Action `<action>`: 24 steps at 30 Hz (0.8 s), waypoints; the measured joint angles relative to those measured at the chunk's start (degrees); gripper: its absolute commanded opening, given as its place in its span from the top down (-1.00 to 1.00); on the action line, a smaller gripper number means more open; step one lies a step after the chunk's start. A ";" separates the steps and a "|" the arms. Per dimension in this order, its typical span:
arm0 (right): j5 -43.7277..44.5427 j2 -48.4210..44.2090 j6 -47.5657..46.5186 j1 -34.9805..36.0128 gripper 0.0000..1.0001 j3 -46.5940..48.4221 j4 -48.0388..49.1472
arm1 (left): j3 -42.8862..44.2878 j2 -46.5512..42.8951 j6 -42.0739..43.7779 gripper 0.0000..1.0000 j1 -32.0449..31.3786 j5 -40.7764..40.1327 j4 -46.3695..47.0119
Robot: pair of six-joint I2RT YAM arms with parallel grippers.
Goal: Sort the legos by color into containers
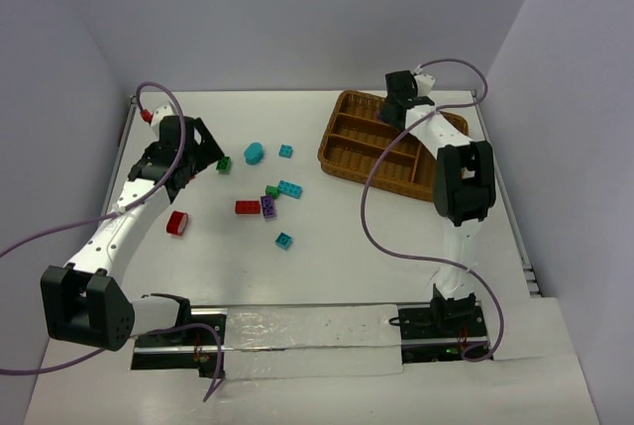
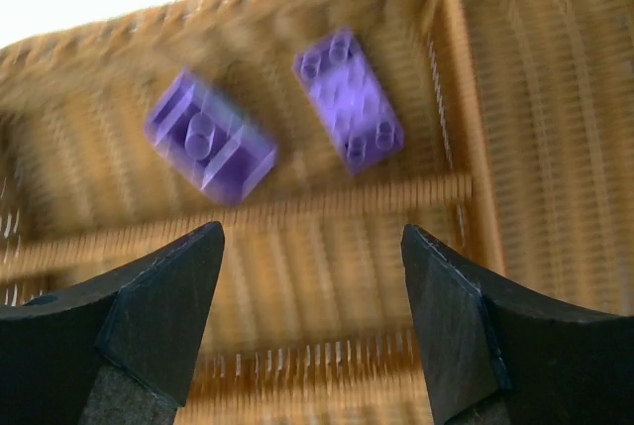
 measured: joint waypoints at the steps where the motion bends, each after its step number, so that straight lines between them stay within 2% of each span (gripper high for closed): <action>1: -0.19 -1.79 -0.65 0.69 -0.58 -1.97 0.79 | 0.00 -0.03 0.00 -0.99 0.00 -0.01 -0.01; 5: -1.55 -12.51 -4.35 8.15 -0.58 -10.86 3.39 | 0.00 -0.08 -0.02 -0.99 0.00 -0.36 -0.11; 10: -5.72 -20.75 -8.69 24.63 -0.60 -16.50 10.04 | 0.00 -0.19 -0.04 -0.99 0.00 -1.36 -0.66; 12: -9.22 -20.63 -9.78 31.09 -0.62 -18.10 11.85 | 0.00 -0.26 -0.04 -0.99 0.00 -1.56 -0.87; 15: -12.46 -17.44 -11.06 36.76 -0.63 -18.64 11.54 | 0.04 -0.31 -0.04 -0.99 0.00 -2.03 -1.02; 19: -13.84 -11.28 -11.11 41.13 -0.64 -17.74 9.72 | 0.22 -0.63 -0.02 -0.99 0.00 -2.66 -1.35; 24: -14.27 -8.65 -9.52 44.85 -0.60 -16.99 8.01 | 0.31 -1.41 -0.03 -0.99 0.00 -2.89 -1.37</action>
